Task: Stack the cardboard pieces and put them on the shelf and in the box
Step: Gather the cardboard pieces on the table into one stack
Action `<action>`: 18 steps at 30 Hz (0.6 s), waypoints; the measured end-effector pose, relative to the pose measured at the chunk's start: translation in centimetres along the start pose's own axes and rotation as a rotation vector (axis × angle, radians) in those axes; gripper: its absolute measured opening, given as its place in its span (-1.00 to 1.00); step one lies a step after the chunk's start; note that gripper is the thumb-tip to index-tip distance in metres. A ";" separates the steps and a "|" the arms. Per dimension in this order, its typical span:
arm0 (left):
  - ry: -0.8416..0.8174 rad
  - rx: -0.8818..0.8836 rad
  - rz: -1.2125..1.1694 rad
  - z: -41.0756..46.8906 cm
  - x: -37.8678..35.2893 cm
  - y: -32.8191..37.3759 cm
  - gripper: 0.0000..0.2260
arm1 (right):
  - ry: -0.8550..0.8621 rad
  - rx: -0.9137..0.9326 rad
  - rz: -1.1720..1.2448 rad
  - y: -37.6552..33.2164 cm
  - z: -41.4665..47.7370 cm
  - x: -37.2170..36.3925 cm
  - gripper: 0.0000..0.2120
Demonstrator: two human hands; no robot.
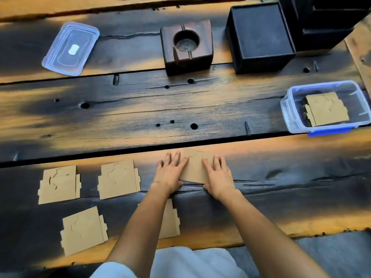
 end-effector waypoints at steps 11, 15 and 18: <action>0.103 0.000 -0.029 0.5 -0.5 0.0 -0.23 | 0.075 0.056 0.050 1.1 0.5 0.1 -0.20; 0.140 -0.003 -0.065 0.2 -0.1 0.3 -0.25 | 0.094 0.082 0.035 1.0 0.4 0.6 -0.18; 0.153 -0.031 -0.077 -0.1 0.2 0.2 -0.23 | 0.090 0.106 0.029 1.0 0.1 0.8 -0.18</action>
Point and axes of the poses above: each hand's wrist, its own z-axis towards the middle knuckle, its own x-axis out of the back of the hand, y = z × x, the point moved 3 cm from there along z, towards the middle knuckle, and after that the axes turned 12 degrees about x, right-handed, at the moved point
